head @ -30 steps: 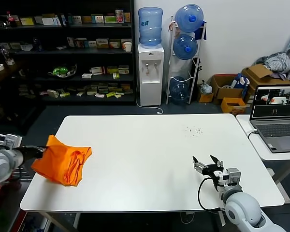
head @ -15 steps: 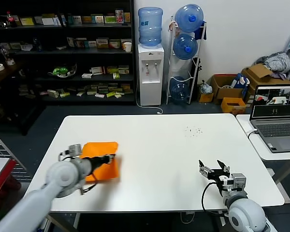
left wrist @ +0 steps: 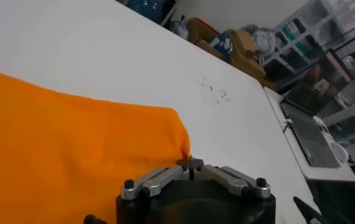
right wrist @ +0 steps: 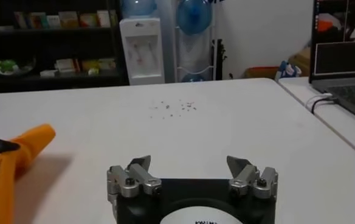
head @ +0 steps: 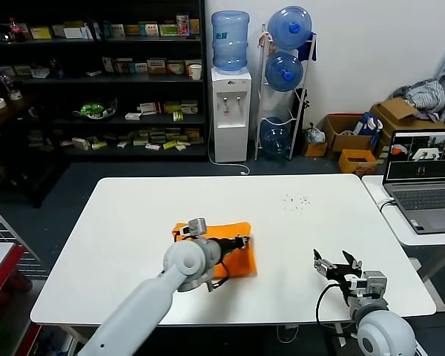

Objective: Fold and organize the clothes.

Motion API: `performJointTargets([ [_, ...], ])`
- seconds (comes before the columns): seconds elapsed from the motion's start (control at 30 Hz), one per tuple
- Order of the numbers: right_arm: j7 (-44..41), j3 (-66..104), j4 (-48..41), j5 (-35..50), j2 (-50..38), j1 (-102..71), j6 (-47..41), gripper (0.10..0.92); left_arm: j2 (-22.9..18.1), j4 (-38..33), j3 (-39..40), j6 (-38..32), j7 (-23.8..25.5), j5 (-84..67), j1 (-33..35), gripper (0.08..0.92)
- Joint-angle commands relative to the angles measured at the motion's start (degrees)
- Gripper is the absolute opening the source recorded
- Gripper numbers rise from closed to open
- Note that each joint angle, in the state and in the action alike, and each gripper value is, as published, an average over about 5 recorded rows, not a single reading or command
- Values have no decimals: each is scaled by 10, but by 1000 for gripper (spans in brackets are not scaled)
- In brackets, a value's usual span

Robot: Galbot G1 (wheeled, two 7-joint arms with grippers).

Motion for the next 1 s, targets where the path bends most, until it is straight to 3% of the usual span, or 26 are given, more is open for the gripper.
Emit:
performJointTargets([
  [0.03, 3, 2, -1, 2, 3, -1, -2, 823, -102, 54, 44, -8, -18, 37, -38, 90],
  [0.5, -10, 4, 2, 4, 0, 0, 12, 823, -103, 64, 37, -8, 2, 76, -34, 96],
  [0.7, -72, 20, 2, -20, 2, -3, 56, 823, -83, 9, -17, -16, 40, 119, -1, 233],
  [0.83, -135, 52, 0, -35, -10, -6, 72, 823, -16, -84, -112, -59, 134, 236, 77, 345],
  [0.93, -190, 86, -18, -44, -19, -16, 113, 823, 59, -141, -204, -171, 259, 394, 193, 432],
  [1.0, -217, 109, -29, -49, -18, -29, 147, 823, 88, -162, -280, -253, 318, 467, 286, 492],
])
